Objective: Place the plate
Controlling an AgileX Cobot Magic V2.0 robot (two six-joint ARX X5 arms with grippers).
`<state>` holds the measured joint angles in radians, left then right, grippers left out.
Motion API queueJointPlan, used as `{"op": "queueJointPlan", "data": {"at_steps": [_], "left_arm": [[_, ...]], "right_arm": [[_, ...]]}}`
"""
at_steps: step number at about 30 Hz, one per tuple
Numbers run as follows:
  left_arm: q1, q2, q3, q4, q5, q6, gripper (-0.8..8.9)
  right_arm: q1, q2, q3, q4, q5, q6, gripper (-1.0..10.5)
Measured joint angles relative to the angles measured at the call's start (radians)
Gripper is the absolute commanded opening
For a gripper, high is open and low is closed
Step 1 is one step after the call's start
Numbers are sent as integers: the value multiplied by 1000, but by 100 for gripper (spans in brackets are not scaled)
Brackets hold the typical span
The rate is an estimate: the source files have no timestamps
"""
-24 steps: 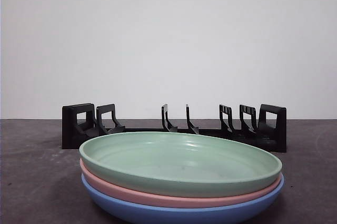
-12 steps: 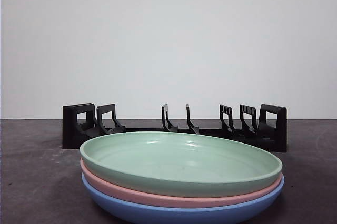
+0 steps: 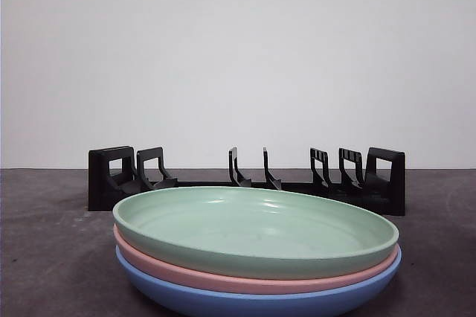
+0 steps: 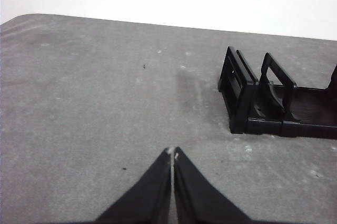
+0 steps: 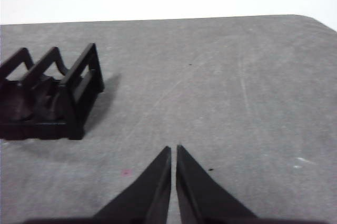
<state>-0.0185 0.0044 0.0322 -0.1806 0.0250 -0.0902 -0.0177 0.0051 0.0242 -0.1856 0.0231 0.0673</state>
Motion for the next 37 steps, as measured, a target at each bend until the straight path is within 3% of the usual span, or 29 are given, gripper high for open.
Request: {"op": "queueJointPlan", "data": {"at_steps": [13,37], "left_arm": [[0,0,0,0,0,0,6],[0,0,0,0,0,0,6]], "right_arm": [[6,0,-1,4,6,-60,16],[10,-2,-6,21,7,-63,16]]}}
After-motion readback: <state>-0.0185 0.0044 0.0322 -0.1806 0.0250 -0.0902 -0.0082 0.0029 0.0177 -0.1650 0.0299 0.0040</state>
